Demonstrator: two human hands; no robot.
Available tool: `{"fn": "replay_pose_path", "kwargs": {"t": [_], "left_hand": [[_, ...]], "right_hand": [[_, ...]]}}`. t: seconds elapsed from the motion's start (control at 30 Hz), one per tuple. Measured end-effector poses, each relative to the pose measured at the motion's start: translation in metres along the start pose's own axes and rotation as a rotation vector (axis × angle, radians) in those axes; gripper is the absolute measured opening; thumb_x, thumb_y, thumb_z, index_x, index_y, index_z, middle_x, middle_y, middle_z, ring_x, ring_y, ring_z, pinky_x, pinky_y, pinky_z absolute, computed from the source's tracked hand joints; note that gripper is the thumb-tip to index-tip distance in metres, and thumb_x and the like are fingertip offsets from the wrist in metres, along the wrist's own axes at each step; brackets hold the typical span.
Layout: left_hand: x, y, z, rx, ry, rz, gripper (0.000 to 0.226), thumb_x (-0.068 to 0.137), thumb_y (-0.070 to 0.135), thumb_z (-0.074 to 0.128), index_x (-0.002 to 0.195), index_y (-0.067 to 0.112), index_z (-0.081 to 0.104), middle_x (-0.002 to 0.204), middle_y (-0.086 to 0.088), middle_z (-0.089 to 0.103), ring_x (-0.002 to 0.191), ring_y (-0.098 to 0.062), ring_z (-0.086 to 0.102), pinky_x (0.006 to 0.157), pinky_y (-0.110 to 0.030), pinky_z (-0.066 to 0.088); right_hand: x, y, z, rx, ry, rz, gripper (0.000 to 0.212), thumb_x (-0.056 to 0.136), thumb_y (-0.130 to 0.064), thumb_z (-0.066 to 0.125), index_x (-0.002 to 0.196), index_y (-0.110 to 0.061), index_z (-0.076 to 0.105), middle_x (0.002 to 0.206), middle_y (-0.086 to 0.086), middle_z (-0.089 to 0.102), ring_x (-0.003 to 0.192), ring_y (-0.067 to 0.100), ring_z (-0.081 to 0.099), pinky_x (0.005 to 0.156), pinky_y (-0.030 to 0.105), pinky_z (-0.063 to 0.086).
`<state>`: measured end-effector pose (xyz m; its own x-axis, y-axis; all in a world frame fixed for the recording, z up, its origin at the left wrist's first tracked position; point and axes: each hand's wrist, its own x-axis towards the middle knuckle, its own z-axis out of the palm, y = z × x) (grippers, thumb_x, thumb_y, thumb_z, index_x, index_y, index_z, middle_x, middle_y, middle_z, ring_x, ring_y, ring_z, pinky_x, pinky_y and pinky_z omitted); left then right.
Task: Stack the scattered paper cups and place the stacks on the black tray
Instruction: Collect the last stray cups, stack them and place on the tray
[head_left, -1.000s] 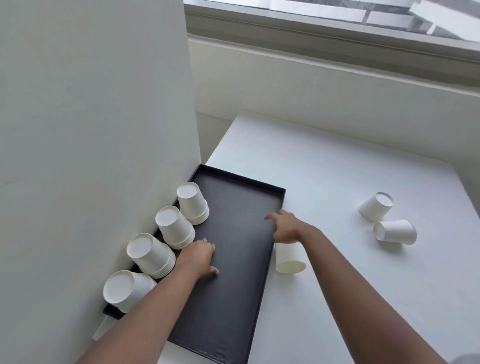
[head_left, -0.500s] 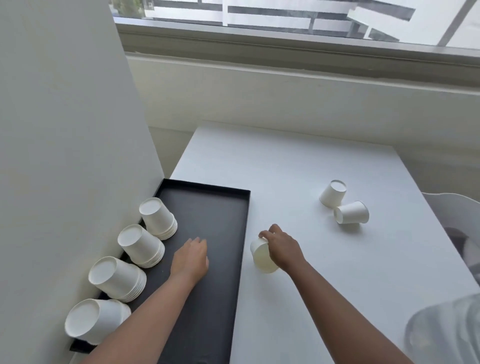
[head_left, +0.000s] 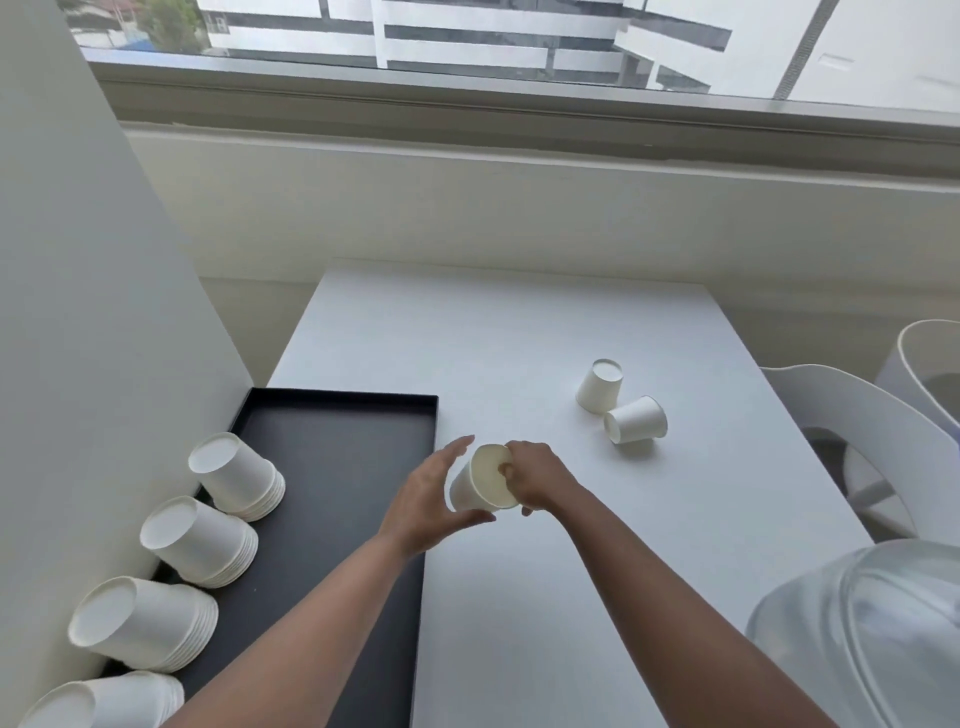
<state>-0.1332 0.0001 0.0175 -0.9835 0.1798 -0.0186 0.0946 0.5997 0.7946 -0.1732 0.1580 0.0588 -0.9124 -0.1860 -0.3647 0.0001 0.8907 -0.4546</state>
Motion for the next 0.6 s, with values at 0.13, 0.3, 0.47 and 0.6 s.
{"fn": "replay_pose_path", "kwargs": {"t": [0.13, 0.3, 0.47, 0.6], "left_hand": [[0.011, 0.007, 0.01, -0.037, -0.03, 0.058, 0.071, 0.061, 0.036, 0.084, 0.124, 0.029, 0.05, 0.114, 0.013, 0.062, 0.106, -0.011, 0.057, 0.092, -0.036, 0.048], [0.026, 0.01, 0.02, -0.085, 0.013, 0.019, 0.061, 0.061, 0.037, 0.078, 0.116, 0.029, 0.052, 0.105, 0.013, 0.063, 0.097, -0.014, 0.059, 0.084, -0.036, 0.051], [0.045, 0.008, 0.023, -0.155, 0.09, -0.077, 0.054, 0.062, 0.029, 0.08, 0.106, 0.03, 0.048, 0.097, 0.011, 0.06, 0.094, -0.018, 0.058, 0.075, -0.026, 0.048], [0.059, 0.005, 0.026, -0.189, 0.139, -0.135, 0.053, 0.066, 0.019, 0.081, 0.106, 0.028, 0.049, 0.098, 0.007, 0.061, 0.094, -0.019, 0.057, 0.073, -0.022, 0.043]], "right_hand": [[0.007, 0.01, -0.005, 0.017, -0.067, -0.002, 0.026, 0.095, -0.013, 0.036, 0.114, -0.004, 0.05, 0.115, 0.017, 0.058, 0.052, 0.022, 0.052, 0.048, 0.024, 0.04], [0.02, 0.04, -0.025, 0.375, -0.174, 0.041, 0.038, 0.093, -0.044, 0.045, 0.111, -0.013, 0.056, 0.095, 0.002, 0.057, 0.069, 0.012, 0.049, 0.051, 0.021, 0.037], [0.046, 0.101, -0.05, 0.539, 0.288, 0.229, 0.025, 0.091, -0.028, 0.055, 0.103, -0.007, 0.065, 0.09, 0.005, 0.061, 0.078, 0.018, 0.054, 0.065, 0.029, 0.045], [0.058, 0.145, -0.065, 0.462, 0.629, 0.388, 0.018, 0.088, -0.011, 0.056, 0.101, -0.007, 0.067, 0.108, 0.012, 0.069, 0.103, 0.028, 0.06, 0.081, 0.028, 0.043]]}}
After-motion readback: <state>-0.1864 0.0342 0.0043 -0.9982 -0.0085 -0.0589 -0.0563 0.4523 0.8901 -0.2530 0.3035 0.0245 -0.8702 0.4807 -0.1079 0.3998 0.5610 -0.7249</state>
